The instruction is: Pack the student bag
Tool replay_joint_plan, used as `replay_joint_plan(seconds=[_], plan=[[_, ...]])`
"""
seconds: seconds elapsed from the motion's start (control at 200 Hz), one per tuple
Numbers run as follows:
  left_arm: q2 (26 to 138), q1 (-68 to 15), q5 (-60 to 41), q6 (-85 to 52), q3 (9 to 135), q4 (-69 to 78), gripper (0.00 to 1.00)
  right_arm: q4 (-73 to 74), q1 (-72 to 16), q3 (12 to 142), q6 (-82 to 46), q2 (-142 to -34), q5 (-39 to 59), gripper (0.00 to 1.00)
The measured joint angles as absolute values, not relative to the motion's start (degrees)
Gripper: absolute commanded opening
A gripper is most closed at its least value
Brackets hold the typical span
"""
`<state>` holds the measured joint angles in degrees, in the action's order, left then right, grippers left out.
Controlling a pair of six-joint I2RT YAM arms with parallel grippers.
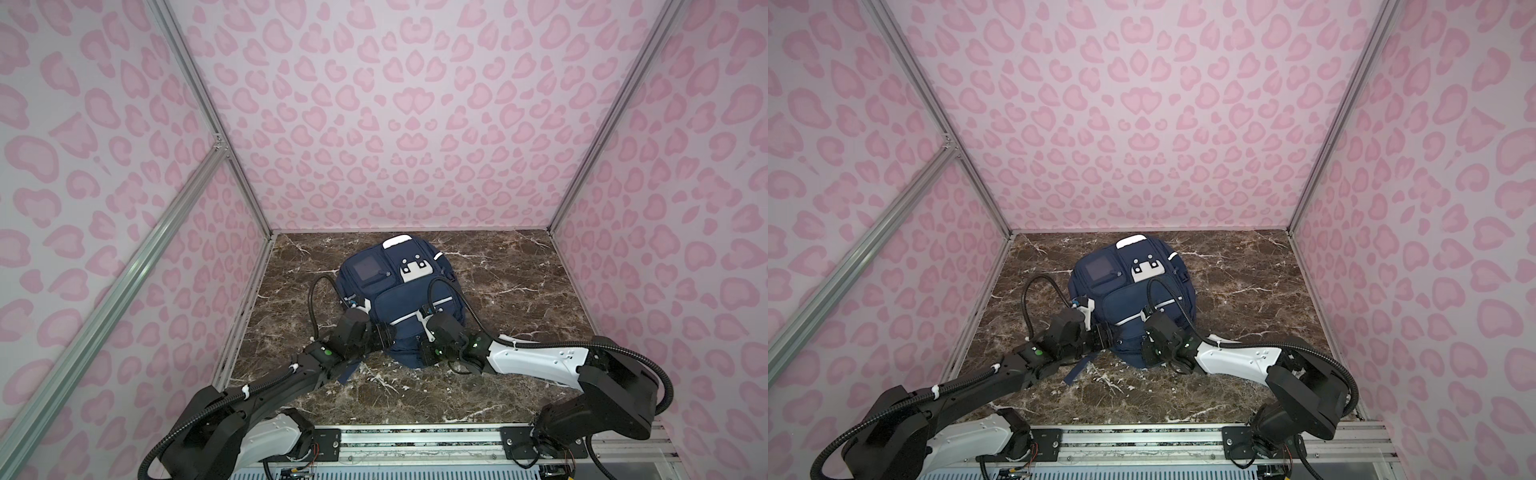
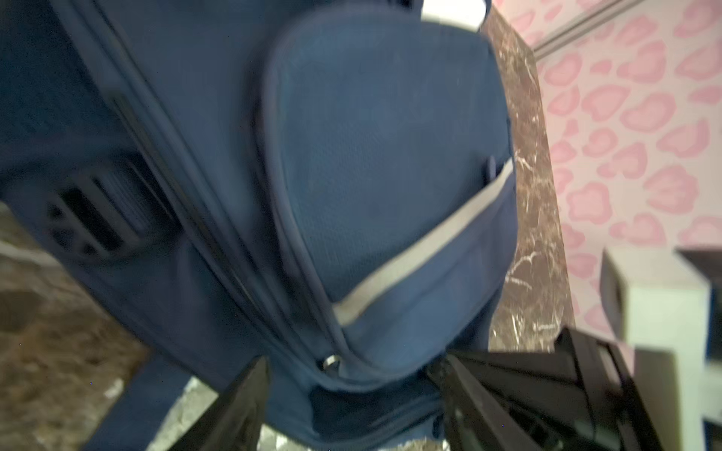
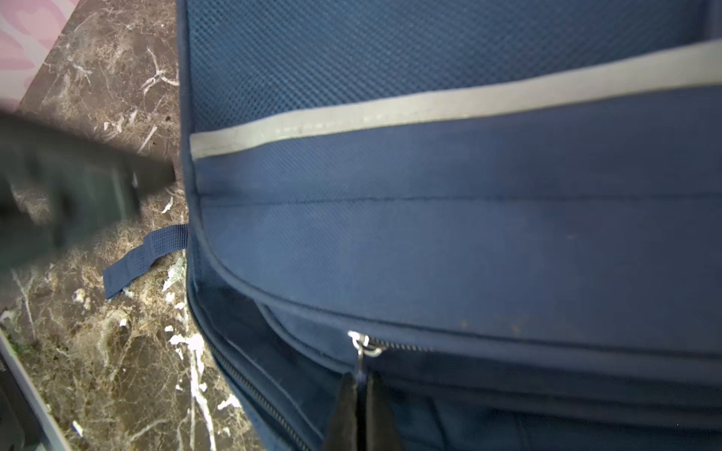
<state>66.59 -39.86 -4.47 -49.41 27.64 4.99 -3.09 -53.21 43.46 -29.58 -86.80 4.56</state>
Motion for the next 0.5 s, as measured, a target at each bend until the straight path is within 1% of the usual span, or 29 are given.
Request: replay_joint_plan(seconds=[0.08, 0.1, 0.125, 0.2, 0.265, 0.275, 0.38, 0.5], plan=[[68.1, -42.0, -3.4, -51.5, 26.7, 8.2, 0.67, -2.7, -53.9, 44.0, -29.6, -87.4, 4.6, 0.00], [68.8, -42.2, -3.0, -51.9, 26.7, 9.2, 0.65, -2.6, -54.1, 44.0, -29.6, -87.5, 4.6, 0.00], [69.8, -42.4, -2.7, -52.4, 26.8, 10.2, 0.60, -2.4, -54.3, 44.1, -29.6, -87.5, 4.5, 0.00], [73.6, -42.7, -1.7, -52.8, 28.4, 11.7, 0.30, -2.3, -54.4, 44.0, -29.6, -87.5, 4.5, 0.00], [76.8, -42.8, -1.0, -52.8, 30.0, 12.5, 0.07, -2.4, -54.3, 43.7, -29.6, -87.2, 4.5, 0.00], [77.2, -42.9, -1.0, -52.9, 30.2, 12.5, 0.04, -2.4, -54.3, 43.6, -29.6, -87.1, 4.4, 0.00], [78.8, -42.9, -0.9, -53.5, 30.5, 13.4, 0.04, -3.4, -52.4, 43.1, -29.3, -86.2, 4.6, 0.00], [76.3, -43.0, -1.1, -53.4, 29.6, 12.9, 0.03, -6.0, -48.8, 43.1, -27.3, -85.3, 4.2, 0.00]])
